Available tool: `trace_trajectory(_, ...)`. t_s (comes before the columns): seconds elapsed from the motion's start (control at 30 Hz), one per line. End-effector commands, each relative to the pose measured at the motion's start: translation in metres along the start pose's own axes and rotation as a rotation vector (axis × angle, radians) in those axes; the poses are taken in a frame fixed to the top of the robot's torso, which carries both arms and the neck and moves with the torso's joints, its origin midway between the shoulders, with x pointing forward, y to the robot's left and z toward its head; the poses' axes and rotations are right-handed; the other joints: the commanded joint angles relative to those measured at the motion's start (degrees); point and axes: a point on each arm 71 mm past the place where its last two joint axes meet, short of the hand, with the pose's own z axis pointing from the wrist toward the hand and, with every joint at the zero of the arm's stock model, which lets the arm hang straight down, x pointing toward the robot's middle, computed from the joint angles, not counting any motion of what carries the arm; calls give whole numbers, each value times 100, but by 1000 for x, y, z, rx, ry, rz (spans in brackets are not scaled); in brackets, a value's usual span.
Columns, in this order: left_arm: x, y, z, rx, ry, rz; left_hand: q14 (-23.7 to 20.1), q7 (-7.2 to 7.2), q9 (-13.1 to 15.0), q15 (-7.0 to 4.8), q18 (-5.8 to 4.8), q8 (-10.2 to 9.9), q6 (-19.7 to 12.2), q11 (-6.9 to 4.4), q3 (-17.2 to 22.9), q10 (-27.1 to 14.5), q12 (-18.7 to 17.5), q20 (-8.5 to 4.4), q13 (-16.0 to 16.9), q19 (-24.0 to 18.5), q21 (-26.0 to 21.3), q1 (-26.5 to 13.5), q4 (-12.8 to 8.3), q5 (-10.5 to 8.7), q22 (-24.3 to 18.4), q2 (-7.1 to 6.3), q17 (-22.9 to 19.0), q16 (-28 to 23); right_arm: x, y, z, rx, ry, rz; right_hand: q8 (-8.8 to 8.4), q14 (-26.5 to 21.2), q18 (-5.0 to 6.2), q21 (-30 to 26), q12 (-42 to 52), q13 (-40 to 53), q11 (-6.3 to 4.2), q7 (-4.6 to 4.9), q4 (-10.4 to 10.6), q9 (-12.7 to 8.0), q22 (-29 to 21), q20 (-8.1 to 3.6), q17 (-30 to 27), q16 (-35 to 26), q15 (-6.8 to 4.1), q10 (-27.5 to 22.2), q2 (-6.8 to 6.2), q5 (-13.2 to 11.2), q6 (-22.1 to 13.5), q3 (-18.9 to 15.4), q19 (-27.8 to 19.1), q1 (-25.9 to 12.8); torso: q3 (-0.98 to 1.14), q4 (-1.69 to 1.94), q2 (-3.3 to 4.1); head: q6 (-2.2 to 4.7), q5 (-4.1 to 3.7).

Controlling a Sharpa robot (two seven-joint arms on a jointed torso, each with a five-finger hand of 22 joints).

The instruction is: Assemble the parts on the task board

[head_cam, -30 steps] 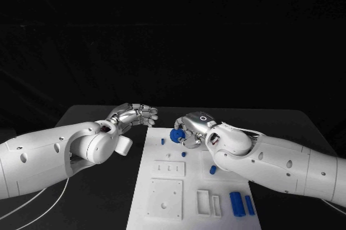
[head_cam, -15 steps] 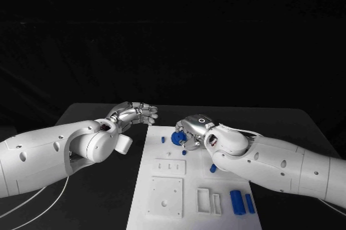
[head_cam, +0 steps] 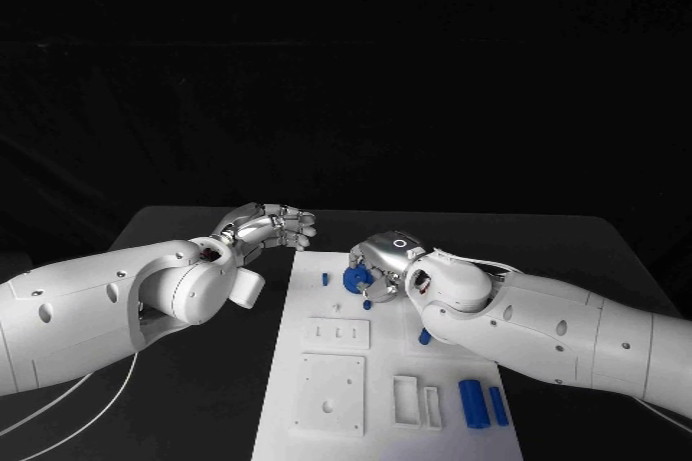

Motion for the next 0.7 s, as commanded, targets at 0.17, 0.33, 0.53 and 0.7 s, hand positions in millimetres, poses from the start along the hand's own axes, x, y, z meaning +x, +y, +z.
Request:
trace_trajectory(0.17,2,-2,0,11,20,-2,-22,-1,10,-4,113,-3,-8,-5,33,-50,31,-4,11,-46,38,-38,-13,-15,82,2,-9,30,2,-1,0,13,6,0,-232,-11,335,36,-5,8,144,228,-27,-92,89,-39,27,-32,120,-104,-79,-11,-173,-239,-29,-24,-1,-1,-2,0,-18)
trace_trajectory(0.33,1,-2,0,10,18,-2,-22,-1,11,-4,113,-3,-8,-5,34,-51,32,-4,12,-46,39,-39,-13,-15,82,3,-10,31,2,-3,-1,19,1,0,-283,-12,335,29,3,14,218,306,-13,-106,82,-56,41,-34,189,-125,-80,-10,-294,-285,-27,3,-2,3,-3,1,-26)
trace_trajectory(0.53,1,-2,0,10,19,-2,-22,-1,12,-4,113,-3,-7,-5,34,-52,33,-4,14,-47,39,-40,-14,-16,81,3,-10,32,1,-5,-2,21,-13,18,-283,-12,335,27,6,16,227,314,-5,-104,80,-60,44,-34,198,-128,-77,-10,-300,-285,-25,13,-2,0,-1,-5,-23)
trace_trajectory(0.7,1,-1,1,10,19,-2,-22,-1,13,-4,113,-3,-7,-5,34,-53,34,-4,16,-47,40,-41,-14,-16,81,3,-10,32,-3,-7,-8,15,-49,84,-275,-13,335,25,12,16,232,318,21,-99,78,-63,48,-34,203,-126,-77,-10,-294,-282,-21,7,1,0,-5,8,-28)
